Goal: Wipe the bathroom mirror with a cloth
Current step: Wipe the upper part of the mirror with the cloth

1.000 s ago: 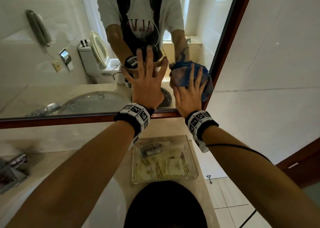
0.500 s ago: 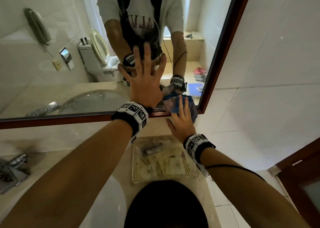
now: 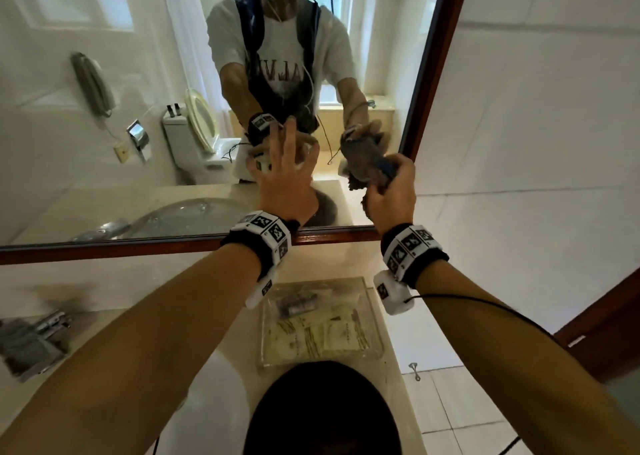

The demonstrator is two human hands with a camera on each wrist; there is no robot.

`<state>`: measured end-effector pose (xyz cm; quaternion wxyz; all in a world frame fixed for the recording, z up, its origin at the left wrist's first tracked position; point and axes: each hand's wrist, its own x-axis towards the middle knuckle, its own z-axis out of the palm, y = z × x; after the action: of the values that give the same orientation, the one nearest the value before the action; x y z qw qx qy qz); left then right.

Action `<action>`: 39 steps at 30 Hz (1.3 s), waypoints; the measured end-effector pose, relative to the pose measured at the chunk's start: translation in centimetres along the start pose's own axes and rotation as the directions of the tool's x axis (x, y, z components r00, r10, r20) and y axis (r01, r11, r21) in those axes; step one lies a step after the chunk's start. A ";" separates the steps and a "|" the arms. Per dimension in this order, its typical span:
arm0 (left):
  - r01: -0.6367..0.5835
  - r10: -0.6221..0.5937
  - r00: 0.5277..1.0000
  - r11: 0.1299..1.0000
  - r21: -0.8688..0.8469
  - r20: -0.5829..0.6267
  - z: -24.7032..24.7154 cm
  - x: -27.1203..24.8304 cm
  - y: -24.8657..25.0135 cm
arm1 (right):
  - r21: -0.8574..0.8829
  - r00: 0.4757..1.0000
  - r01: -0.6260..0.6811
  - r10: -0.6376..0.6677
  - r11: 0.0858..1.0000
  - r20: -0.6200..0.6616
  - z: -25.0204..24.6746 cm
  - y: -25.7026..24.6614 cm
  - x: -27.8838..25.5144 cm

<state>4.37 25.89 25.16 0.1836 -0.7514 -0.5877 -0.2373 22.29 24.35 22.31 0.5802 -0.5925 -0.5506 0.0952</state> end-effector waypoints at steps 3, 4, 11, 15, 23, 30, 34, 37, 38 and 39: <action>0.011 -0.011 1.000 1.000 0.011 0.008 -0.9 -0.1 -0.7 | -0.041 0.998 0.037 -0.039 0.998 -0.049 -0.7 -1.5 1.7; 0.022 -0.022 0.999 1.000 0.001 0.024 -1.1 -0.1 -0.9 | -0.093 0.994 0.090 -0.095 0.992 -0.062 -0.9 -1.9 2.2; 0.050 -0.050 0.998 0.999 -0.017 0.030 -2.4 0.4 -2.6 | -0.267 0.975 0.145 -0.184 0.953 -0.127 -0.4 -2.2 4.9; 0.030 -0.030 1.000 1.000 -0.004 -0.006 -1.8 0.3 -4.2 | -0.296 0.977 0.106 -0.155 0.949 -0.148 1.0 -3.0 5.1; -0.079 0.081 0.995 0.996 0.034 -0.055 -0.7 -0.5 -7.1 | -0.207 0.989 0.061 -0.087 0.976 -0.118 6.9 -4.3 -1.0; -0.164 0.166 0.980 0.986 0.031 -0.107 -0.1 -0.6 -9.2 | -0.063 0.989 -0.051 0.042 0.997 -0.140 11.4 -4.1 -3.3; -0.158 0.161 0.984 0.986 0.054 -0.075 0.3 -0.5 -9.2 | -0.154 0.998 -0.012 0.003 0.988 -0.059 13.2 -4.1 -4.6; -0.159 0.163 0.986 0.984 0.084 -0.038 0.2 -0.5 -9.1 | -0.172 0.999 0.031 -0.037 0.985 -0.034 13.0 -3.6 -4.5; -0.162 0.165 0.986 0.983 0.089 -0.027 0.3 -0.6 -9.1 | -0.172 0.999 0.035 -0.041 0.985 -0.032 12.5 -3.5 -4.2; -0.165 0.168 0.985 0.982 0.087 -0.028 0.2 -0.7 -9.1 | -0.170 0.999 0.023 -0.031 0.985 -0.041 11.9 -3.3 -3.9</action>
<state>-4.57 27.70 24.55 0.2445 -0.7852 -0.5291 -0.2092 10.10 27.42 19.21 0.5409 -0.6342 -0.5518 0.0272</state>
